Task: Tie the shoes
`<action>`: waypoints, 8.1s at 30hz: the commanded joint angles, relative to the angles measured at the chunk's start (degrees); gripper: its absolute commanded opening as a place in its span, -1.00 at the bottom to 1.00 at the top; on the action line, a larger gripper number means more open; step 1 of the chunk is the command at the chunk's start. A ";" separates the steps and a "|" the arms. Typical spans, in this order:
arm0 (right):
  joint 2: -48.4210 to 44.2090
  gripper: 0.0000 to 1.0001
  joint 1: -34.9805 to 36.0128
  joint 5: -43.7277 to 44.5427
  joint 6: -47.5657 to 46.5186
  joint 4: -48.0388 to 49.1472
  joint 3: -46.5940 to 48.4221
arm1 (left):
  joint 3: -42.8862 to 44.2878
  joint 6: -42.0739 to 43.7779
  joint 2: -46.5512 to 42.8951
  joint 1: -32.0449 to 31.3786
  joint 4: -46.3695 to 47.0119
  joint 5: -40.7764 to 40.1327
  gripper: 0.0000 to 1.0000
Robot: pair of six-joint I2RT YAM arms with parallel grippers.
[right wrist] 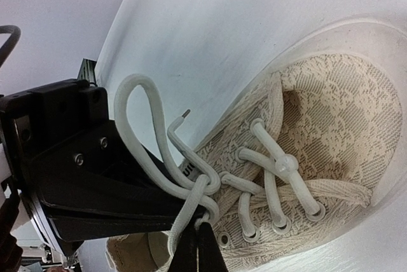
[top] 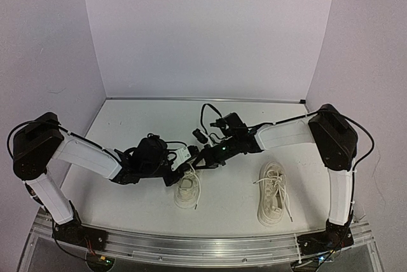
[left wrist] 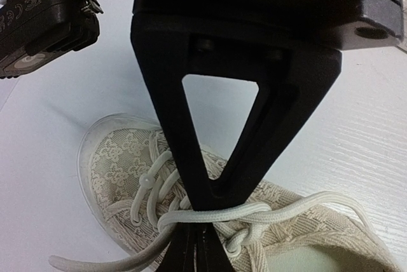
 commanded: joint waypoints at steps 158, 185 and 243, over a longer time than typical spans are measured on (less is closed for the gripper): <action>-16.19 -1.00 8.88 6.77 4.78 8.34 -24.30 | 12.09 -37.75 9.77 17.96 2.66 19.00 -1.00; -18.41 -0.37 1.11 7.91 1.05 2.74 -17.53 | 8.12 -33.31 4.96 18.12 5.46 34.74 -0.98; -9.07 -0.32 -0.69 3.02 -13.99 -6.60 -3.48 | 10.42 -32.73 7.49 18.03 5.28 38.34 -0.94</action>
